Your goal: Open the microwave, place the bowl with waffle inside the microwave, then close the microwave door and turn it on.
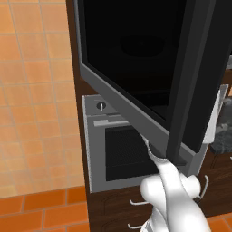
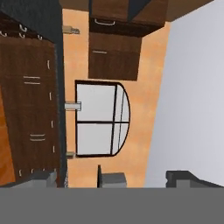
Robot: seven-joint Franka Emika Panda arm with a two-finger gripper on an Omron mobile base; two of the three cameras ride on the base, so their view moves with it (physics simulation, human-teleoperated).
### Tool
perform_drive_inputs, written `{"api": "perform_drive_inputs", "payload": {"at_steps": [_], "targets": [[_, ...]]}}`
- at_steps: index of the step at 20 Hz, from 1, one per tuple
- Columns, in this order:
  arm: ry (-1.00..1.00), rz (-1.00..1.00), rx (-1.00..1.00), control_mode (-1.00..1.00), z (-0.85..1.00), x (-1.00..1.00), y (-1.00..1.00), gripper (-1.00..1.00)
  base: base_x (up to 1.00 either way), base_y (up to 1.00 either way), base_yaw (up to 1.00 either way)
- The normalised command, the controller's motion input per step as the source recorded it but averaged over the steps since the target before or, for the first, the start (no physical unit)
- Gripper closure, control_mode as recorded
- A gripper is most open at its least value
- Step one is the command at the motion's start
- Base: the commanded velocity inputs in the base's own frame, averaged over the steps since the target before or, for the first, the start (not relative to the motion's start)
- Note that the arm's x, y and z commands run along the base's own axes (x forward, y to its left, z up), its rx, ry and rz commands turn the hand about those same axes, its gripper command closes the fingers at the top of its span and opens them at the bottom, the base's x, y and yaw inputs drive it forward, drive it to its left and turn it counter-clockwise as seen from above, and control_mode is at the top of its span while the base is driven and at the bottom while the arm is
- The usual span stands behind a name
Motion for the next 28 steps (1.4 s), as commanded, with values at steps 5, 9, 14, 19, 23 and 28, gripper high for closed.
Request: {"api": "perform_drive_inputs", "payload": {"at_steps": [5, 9, 14, 19, 23, 28], "targets": [[-0.15, 0.0, -0.1, -1.0, -0.05, -0.33, 0.36, -1.0, 0.0, 0.0, 0.0], [-0.07, 0.0, -0.17, -1.0, -0.29, -0.27, 0.29, -1.0, 0.0, 0.0, 0.0], [0.0, 0.0, -0.19, -1.0, -0.49, -0.17, 0.19, -1.0, 0.0, 0.0, 0.0], [0.0, 0.0, -0.1, -1.0, -0.27, -0.21, 0.29, -1.0, 0.0, 0.0, 0.0], [0.01, 0.0, -0.05, -1.0, -0.26, -0.23, 0.34, -1.0, 0.0, 0.0, 0.0], [0.06, 0.0, 0.0, -1.0, -0.36, -0.1, 0.26, -1.0, 0.0, 0.0, 0.0]]}}
